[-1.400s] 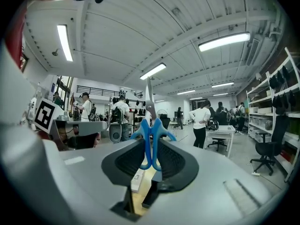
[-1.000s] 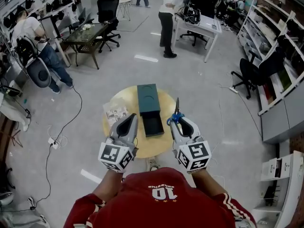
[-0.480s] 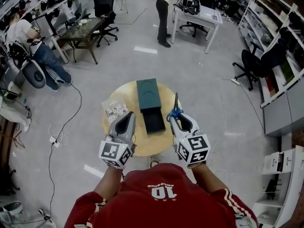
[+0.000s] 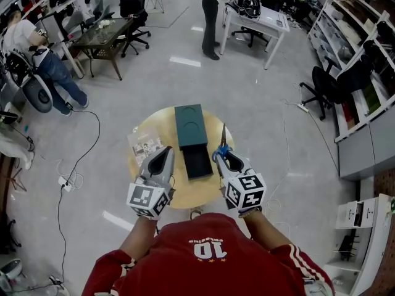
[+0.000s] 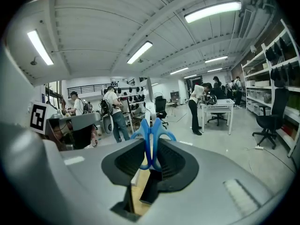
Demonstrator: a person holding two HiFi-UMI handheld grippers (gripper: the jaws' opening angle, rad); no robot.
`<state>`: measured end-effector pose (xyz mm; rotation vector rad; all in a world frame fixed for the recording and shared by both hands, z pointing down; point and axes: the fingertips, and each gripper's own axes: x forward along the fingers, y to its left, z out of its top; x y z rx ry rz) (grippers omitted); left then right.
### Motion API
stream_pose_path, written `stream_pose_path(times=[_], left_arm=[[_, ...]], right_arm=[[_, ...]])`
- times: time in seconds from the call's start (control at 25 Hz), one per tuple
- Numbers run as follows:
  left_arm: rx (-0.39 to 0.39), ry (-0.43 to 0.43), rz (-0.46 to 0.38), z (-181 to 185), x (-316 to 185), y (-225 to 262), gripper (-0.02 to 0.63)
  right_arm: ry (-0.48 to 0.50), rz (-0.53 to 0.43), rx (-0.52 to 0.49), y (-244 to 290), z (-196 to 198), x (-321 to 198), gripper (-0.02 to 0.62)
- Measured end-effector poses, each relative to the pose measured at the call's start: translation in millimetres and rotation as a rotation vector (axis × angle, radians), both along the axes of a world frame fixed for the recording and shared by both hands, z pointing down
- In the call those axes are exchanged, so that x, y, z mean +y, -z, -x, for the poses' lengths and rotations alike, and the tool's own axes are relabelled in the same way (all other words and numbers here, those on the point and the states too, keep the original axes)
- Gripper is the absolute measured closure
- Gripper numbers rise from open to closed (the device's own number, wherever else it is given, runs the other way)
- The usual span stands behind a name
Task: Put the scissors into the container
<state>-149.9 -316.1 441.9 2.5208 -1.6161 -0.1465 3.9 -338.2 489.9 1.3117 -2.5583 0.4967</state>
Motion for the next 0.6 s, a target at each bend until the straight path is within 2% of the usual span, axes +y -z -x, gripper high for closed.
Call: stream_pose_path(times=[0.6], left_arm=[[0.008,0.016,0.024,14.0,-49.9,-12.2,0.604]], right_arm=[[-0.015,0.19,-0.01,-82.2,10.8,-52.9,0.518]])
